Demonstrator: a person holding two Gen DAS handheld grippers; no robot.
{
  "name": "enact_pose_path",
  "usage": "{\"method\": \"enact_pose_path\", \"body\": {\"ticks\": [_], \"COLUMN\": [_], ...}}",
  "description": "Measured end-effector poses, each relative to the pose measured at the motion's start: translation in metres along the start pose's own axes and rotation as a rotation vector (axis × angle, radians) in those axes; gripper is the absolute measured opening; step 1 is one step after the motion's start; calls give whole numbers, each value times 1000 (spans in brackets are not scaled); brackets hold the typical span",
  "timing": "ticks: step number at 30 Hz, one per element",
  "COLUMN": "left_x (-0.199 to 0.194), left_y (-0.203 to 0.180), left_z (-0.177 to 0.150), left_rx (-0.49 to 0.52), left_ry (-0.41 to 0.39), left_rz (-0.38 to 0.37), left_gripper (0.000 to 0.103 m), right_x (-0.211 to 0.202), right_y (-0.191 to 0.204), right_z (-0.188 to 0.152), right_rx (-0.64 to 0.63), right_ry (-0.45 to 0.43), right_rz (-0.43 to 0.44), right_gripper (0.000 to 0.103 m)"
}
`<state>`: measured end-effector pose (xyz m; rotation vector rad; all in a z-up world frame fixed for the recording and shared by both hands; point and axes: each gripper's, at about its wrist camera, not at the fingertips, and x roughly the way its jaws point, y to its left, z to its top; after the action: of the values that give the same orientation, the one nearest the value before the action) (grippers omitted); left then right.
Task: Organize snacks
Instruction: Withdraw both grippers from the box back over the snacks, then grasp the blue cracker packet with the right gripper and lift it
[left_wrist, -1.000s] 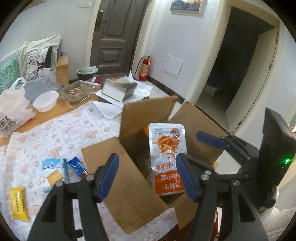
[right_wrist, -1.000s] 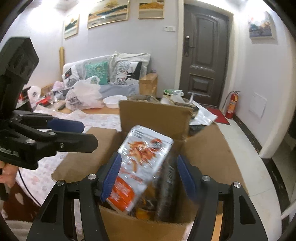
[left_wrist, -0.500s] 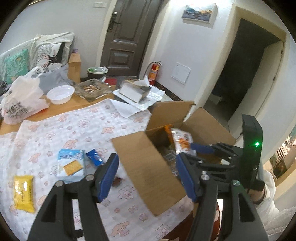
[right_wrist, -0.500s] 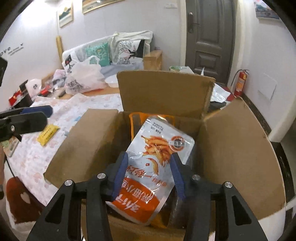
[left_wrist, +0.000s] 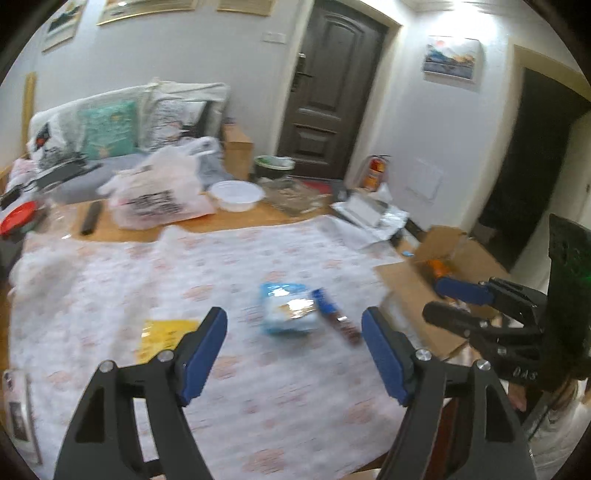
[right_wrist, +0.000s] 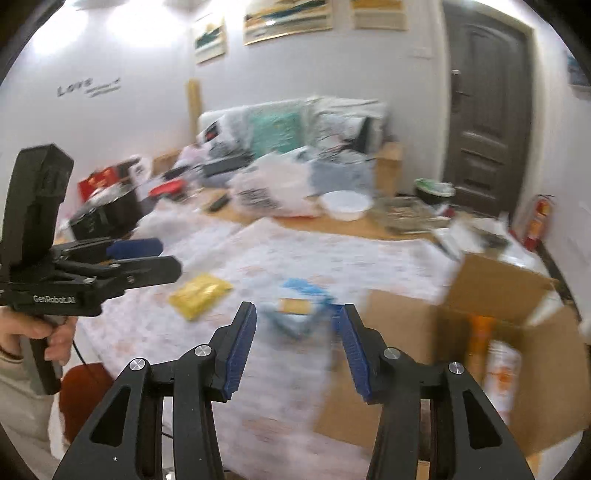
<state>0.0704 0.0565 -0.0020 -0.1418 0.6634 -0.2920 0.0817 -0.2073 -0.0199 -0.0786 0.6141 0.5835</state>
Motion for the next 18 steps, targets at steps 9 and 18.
{"method": "enact_pose_path", "body": {"ticks": [9,18], "left_x": [25,84], "left_y": [68,89], "left_z": [-30,-27], "left_rx": [3,-48], "left_ry": [66,131], "left_rz": [92,13], "left_gripper": [79,79], "right_x": [99,175], "right_y": [54,11], "right_z": [-10,-18], "right_rx": [53,253], "right_ry": [138,220], "right_rz": [-22,-141], "right_gripper": [49,77]}}
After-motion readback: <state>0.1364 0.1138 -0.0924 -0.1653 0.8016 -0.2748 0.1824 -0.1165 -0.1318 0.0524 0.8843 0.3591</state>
